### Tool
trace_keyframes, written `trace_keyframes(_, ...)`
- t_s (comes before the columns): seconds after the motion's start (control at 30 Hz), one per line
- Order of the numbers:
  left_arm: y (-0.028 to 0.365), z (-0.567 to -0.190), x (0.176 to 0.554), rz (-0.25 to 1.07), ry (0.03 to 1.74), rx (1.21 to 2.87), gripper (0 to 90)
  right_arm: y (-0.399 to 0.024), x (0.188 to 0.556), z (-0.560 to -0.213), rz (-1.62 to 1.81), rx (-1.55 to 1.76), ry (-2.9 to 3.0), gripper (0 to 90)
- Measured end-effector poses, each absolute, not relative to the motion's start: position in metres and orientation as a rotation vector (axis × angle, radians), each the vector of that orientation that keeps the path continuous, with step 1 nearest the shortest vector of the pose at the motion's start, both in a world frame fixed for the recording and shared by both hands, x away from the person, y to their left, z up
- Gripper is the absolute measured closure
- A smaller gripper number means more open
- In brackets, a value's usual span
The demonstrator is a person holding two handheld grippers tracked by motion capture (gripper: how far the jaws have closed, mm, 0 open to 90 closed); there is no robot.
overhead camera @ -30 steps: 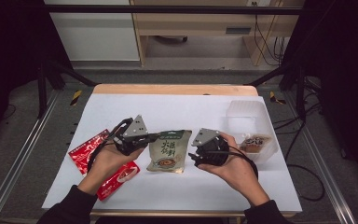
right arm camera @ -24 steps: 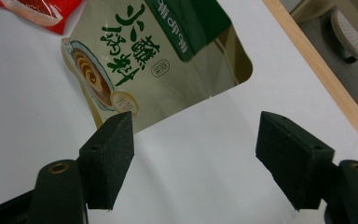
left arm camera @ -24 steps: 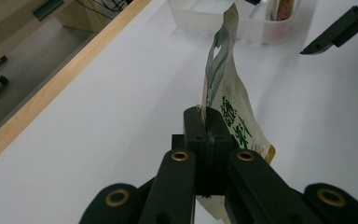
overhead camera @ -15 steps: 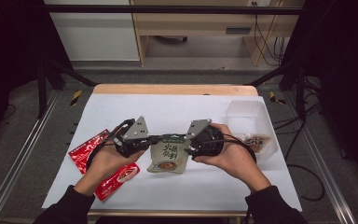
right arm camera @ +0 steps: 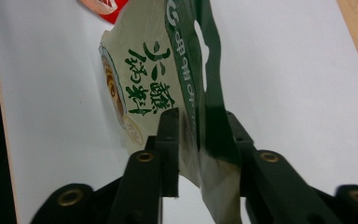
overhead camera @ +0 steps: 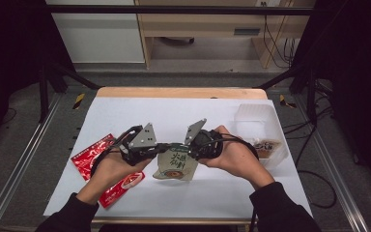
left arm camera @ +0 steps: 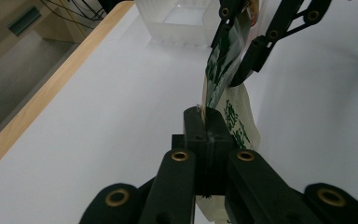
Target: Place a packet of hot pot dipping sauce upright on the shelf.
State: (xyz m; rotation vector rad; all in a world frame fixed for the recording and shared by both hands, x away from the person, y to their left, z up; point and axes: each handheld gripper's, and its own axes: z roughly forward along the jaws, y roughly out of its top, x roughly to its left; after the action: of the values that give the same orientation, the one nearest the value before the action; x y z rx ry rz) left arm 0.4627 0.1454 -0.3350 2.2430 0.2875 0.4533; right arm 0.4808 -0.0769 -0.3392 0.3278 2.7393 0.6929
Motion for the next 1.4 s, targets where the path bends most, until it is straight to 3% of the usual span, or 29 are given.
trace_keyframes(0.1, 0.146, -0.336, 0.462, 0.452, 0.292, 2.238, 90.0, -0.077, 0.482, -0.339, 0.706, 0.310, 2.751, 89.5)
trace_keyframes(0.2, 0.149, -0.338, 0.462, 0.449, 0.312, 2.222, 89.7, -0.077, 0.483, -0.338, 0.716, 0.302, 2.757, 90.0)
trace_keyframes(0.27, 0.152, -0.340, 0.461, 0.447, 0.331, 2.208, 83.9, -0.076, 0.483, -0.338, 0.713, 0.287, 2.763, 90.0)
trace_keyframes(0.3, 0.158, -0.342, 0.461, 0.457, 0.373, 2.177, 69.8, -0.075, 0.484, -0.336, 0.702, 0.275, 2.761, 90.0)
trace_keyframes(0.33, 0.158, -0.342, 0.461, 0.457, 0.373, 2.177, 61.8, -0.075, 0.484, -0.336, 0.702, 0.275, 2.761, 90.0)
trace_keyframes(0.37, 0.161, -0.344, 0.461, 0.449, 0.393, 2.157, 61.8, -0.074, 0.484, -0.335, 0.705, 0.268, 2.763, 90.0)
trace_keyframes(0.4, 0.165, -0.345, 0.460, 0.443, 0.407, 2.142, 44.0, -0.074, 0.486, -0.331, 0.714, 0.268, 2.769, 90.0)
trace_keyframes(0.43, 0.170, -0.348, 0.459, 0.450, 0.417, 2.119, 38.2, -0.075, 0.487, -0.329, 0.719, 0.256, 2.770, 90.0)
trace_keyframes(0.47, 0.174, -0.352, 0.457, 0.456, 0.430, 2.097, 38.2, -0.075, 0.487, -0.329, 0.719, 0.256, 2.770, 90.0)
trace_keyframes(0.5, 0.185, -0.365, 0.455, 0.444, 0.465, 2.076, 29.9, -0.075, 0.488, -0.326, 0.698, 0.254, 2.764, 90.0)
trace_keyframes(0.6, 0.194, -0.379, 0.456, 0.455, 0.518, 2.097, 24.7, -0.076, 0.490, -0.322, 0.669, 0.238, 2.764, 90.0)
trace_keyframes(0.63, 0.202, -0.391, 0.459, 0.476, 0.584, 2.136, 18.6, -0.079, 0.494, -0.319, 0.660, 0.243, 2.762, 90.0)
trace_keyframes(0.83, 0.226, -0.424, 0.469, 0.476, 0.759, 2.137, 11.5, -0.092, 0.508, -0.312, 0.699, 0.275, 2.765, 90.0)
trace_keyframes(1.4, 0.256, -0.436, 0.462, 0.530, 0.866, 2.094, 9.3, -0.126, 0.537, -0.288, 0.717, 0.403, 2.710, 90.0)
